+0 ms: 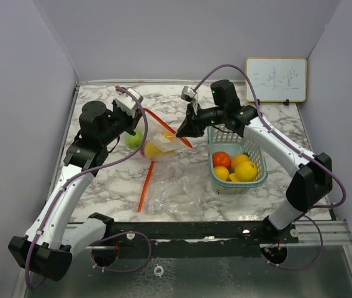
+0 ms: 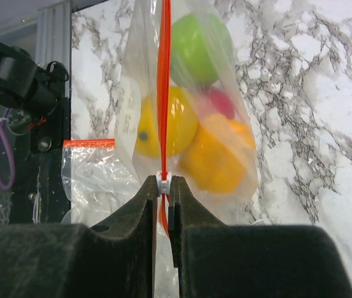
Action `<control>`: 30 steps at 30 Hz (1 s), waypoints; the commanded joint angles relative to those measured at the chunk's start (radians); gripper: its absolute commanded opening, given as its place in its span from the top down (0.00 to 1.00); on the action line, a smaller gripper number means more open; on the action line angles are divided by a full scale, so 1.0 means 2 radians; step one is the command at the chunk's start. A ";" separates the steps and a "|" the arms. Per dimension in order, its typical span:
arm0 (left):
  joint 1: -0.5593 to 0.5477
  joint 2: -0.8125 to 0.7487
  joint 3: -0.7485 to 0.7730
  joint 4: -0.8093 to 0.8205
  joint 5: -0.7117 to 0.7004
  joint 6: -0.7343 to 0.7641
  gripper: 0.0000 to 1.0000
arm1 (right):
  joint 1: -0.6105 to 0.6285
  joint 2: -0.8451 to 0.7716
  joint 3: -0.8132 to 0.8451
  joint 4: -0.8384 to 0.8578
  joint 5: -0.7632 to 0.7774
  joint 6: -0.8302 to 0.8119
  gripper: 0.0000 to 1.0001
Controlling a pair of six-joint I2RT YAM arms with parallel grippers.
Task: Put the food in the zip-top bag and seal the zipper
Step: Zip the zipper food storage bag.
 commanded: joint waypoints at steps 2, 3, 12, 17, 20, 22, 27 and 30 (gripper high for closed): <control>0.009 -0.020 0.030 0.040 -0.141 0.039 1.00 | -0.005 -0.018 -0.021 -0.036 0.052 -0.003 0.98; 0.009 -0.020 0.029 0.042 -0.154 0.042 1.00 | -0.005 -0.018 -0.024 -0.039 0.058 -0.003 0.97; 0.010 -0.019 0.025 0.052 -0.183 0.046 1.00 | -0.005 -0.016 -0.026 -0.051 0.139 -0.001 0.97; 0.010 -0.017 0.023 0.054 -0.185 0.045 1.00 | -0.005 -0.009 -0.017 -0.062 0.171 -0.001 0.98; 0.009 -0.016 0.022 0.056 -0.184 0.045 1.00 | -0.005 -0.006 -0.001 -0.062 0.171 0.007 0.84; 0.010 -0.014 0.017 0.062 -0.190 0.039 1.00 | -0.005 -0.007 0.017 -0.051 0.178 0.027 0.55; 0.010 0.005 0.010 0.077 -0.285 0.009 1.00 | -0.005 -0.006 0.067 -0.033 0.203 0.079 0.00; 0.016 0.020 0.012 0.078 -0.371 -0.011 1.00 | -0.005 0.010 0.105 -0.062 0.229 0.098 0.01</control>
